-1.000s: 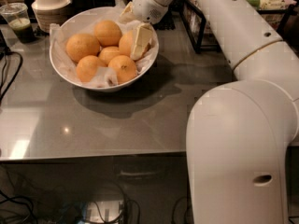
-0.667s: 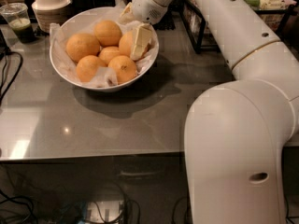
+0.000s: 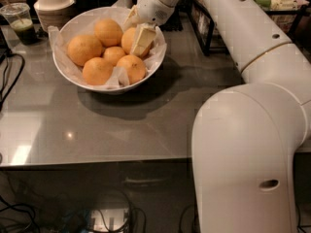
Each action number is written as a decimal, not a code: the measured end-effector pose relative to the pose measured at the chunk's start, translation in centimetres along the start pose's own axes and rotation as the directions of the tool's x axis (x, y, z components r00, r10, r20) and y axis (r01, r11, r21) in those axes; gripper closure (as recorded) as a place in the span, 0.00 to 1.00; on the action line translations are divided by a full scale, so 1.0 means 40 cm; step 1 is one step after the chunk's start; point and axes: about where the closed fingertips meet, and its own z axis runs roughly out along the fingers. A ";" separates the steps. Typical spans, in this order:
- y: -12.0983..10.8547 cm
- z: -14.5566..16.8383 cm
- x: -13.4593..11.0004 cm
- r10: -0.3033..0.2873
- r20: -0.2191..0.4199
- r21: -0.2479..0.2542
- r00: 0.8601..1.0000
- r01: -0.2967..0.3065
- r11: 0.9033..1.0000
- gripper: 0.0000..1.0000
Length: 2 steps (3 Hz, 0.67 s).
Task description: Pick orange from white bowl
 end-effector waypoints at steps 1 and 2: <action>0.000 0.000 0.000 0.000 0.000 0.000 1.000 0.000 1.000 0.88; 0.000 0.000 0.000 0.000 0.000 0.000 1.000 0.000 1.000 1.00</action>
Offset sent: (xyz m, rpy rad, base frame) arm 0.0000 0.0000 0.0000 0.0000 0.0000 0.0000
